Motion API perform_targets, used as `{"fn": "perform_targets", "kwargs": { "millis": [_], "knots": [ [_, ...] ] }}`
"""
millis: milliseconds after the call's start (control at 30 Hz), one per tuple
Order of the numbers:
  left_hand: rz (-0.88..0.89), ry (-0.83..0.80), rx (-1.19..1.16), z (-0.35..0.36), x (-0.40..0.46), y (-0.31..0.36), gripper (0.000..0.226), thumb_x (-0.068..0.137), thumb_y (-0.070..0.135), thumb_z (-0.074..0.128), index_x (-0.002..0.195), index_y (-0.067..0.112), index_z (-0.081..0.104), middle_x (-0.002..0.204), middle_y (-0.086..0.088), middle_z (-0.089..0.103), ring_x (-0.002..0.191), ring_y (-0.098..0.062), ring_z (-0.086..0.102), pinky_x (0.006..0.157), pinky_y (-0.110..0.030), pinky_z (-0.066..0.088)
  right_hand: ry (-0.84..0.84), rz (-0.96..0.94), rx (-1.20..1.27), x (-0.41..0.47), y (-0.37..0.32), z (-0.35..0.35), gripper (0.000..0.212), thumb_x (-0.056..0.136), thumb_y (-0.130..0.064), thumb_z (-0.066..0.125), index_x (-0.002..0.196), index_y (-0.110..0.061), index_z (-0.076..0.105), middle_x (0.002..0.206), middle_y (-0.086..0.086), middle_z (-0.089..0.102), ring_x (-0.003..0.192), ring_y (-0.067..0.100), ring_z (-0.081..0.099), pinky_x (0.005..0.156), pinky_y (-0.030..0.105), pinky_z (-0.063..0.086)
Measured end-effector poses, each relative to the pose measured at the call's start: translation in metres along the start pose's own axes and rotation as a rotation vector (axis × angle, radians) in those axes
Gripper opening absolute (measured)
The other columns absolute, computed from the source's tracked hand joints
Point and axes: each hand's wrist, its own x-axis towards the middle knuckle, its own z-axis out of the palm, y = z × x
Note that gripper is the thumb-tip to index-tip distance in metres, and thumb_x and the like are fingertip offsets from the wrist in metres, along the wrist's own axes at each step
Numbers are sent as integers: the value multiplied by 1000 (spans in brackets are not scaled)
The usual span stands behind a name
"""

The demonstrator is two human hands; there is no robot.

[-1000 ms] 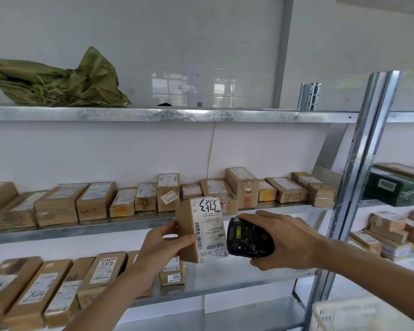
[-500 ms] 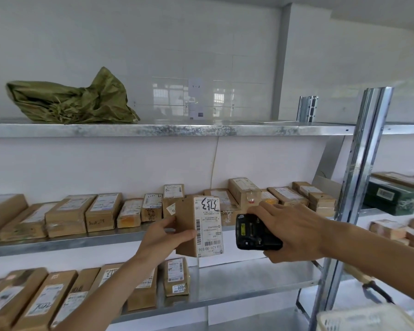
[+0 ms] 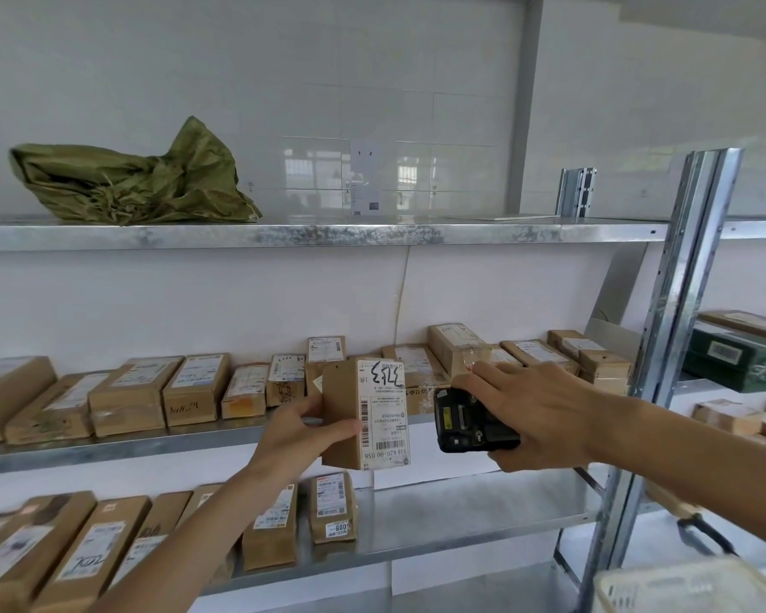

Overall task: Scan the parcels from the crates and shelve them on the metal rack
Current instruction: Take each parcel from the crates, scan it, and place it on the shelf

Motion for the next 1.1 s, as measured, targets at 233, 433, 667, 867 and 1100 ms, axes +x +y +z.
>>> {"fn": "perform_targets", "kwargs": {
  "millis": [233, 433, 667, 867, 1100],
  "knots": [
    [9, -3, -33, 2, 4, 1, 37, 77, 28, 88, 101, 41, 63, 106, 14, 70, 98, -6, 67, 97, -40, 57, -1, -9, -44, 7, 6, 3, 82, 85, -59, 56, 153, -27, 23, 131, -5, 49, 98, 14, 55, 62, 26, 38],
    [-5, -3, -86, 5, 8, -1, 43, 76, 26, 89, 109, 35, 64, 105, 15, 68, 97, -4, 66, 96, -38, 58, -18, 25, -19, 10, 8, 7, 95, 83, -69, 63, 154, -27, 15, 138, -5, 46, 107, 16, 57, 74, 32, 54],
    [-51, -124, -155, 14, 11, -26, 48, 76, 38, 86, 122, 28, 71, 111, 8, 77, 107, -13, 72, 92, -40, 60, 8, 67, 182, 18, -6, 37, 86, 84, -59, 71, 150, -33, 25, 138, -12, 42, 109, 9, 54, 81, 24, 52],
    [-135, -166, -286, 39, 14, -63, 31, 95, 25, 69, 125, 20, 66, 107, -5, 78, 99, -24, 75, 88, -47, 61, -26, 133, 594, 28, -33, 87, 93, 78, -63, 80, 146, -45, 20, 140, -21, 49, 114, 4, 56, 94, 20, 49],
    [-188, -187, -407, 62, 23, -120, 27, 98, 20, 64, 125, 17, 64, 116, -8, 75, 105, -26, 73, 82, -52, 61, 70, 264, 792, 39, -54, 155, 87, 68, -53, 83, 138, -53, 31, 126, -24, 62, 106, 6, 62, 88, 25, 56]
  ]
}}
